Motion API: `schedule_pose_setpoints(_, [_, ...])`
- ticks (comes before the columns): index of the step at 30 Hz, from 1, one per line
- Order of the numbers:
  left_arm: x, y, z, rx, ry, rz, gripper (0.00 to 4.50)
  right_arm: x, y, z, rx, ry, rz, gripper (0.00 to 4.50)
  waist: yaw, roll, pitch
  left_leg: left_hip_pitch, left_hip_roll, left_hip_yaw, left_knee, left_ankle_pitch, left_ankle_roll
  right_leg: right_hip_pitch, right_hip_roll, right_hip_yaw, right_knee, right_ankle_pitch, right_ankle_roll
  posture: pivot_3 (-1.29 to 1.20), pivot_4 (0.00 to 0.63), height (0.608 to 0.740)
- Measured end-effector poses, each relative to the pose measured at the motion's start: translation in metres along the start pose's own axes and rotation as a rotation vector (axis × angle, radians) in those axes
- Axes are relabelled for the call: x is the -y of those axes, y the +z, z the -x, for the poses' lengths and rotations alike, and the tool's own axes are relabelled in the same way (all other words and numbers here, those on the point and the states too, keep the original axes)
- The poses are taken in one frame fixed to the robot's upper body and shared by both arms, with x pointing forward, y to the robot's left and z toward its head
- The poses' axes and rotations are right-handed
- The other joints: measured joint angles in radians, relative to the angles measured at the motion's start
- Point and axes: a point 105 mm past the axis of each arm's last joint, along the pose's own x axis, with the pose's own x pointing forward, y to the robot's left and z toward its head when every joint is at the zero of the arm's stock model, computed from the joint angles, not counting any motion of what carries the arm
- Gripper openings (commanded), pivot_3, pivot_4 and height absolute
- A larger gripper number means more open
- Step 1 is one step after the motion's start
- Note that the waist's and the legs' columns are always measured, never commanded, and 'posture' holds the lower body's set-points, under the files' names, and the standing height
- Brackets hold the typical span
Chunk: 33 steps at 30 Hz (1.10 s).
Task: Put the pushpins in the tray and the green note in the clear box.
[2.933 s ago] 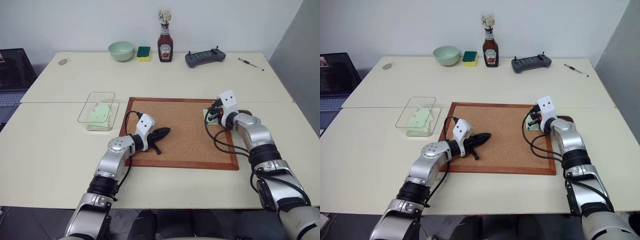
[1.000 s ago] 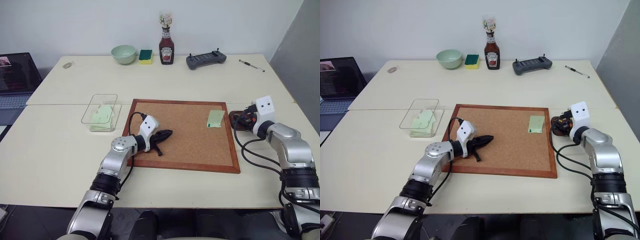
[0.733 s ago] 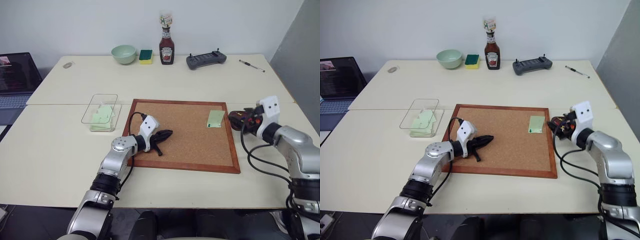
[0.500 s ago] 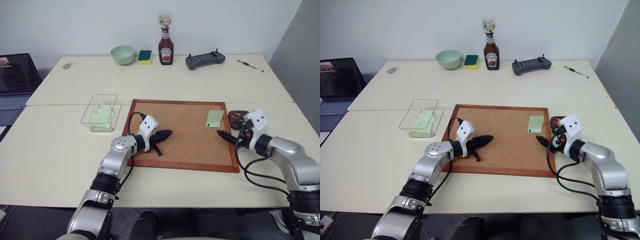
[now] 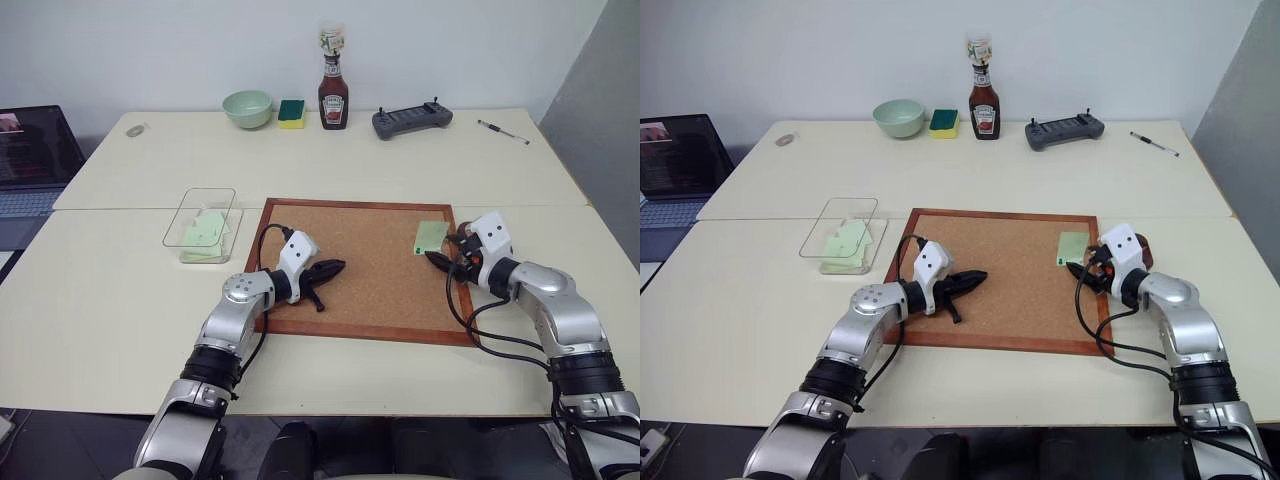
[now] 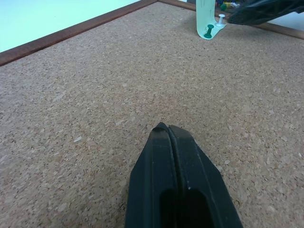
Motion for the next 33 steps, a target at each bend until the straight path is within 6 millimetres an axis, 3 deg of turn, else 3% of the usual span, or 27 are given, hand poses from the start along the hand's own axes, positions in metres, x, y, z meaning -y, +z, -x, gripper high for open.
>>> schedule_pose_setpoints(8, [0.000, 0.000, 0.001, 0.001, 0.004, -0.002, 0.00, 0.002, -0.010, -0.003, -0.036, -0.014, 0.006, 0.82, -0.001, 0.000, 0.000, 0.000, 0.000, 0.000, 0.000, 0.000, 0.000, 0.000, 0.000, 0.000, 0.000, 0.000, 0.000, 0.00, 0.150, 0.740])
schedule_pose_setpoints(13, [0.000, 0.000, 0.001, 0.001, 0.004, -0.002, 0.00, 0.000, -0.010, -0.004, -0.032, -0.008, 0.006, 0.03, -0.002, 0.000, 0.000, 0.000, 0.000, 0.000, 0.000, 0.000, 0.000, 0.000, 0.000, 0.000, 0.000, 0.000, 0.000, 0.00, 0.150, 0.740])
schedule_pose_setpoints(25, [0.001, -0.001, 0.001, 0.000, 0.000, -0.002, 0.00, -0.001, -0.007, 0.001, 0.005, -0.012, -0.036, 0.03, -0.001, 0.000, 0.000, -0.001, 0.000, 0.000, 0.000, 0.000, 0.000, -0.001, 0.000, 0.000, 0.000, 0.000, 0.000, 0.00, 0.150, 0.740])
schedule_pose_setpoints(33, [0.002, -0.003, 0.002, -0.005, 0.000, 0.003, 0.00, -0.007, 0.005, 0.006, 0.064, -0.001, -0.048, 0.03, -0.001, 0.000, 0.000, -0.001, 0.000, 0.000, 0.000, 0.000, 0.000, -0.001, 0.000, 0.000, 0.000, 0.000, 0.000, 0.00, 0.150, 0.740])
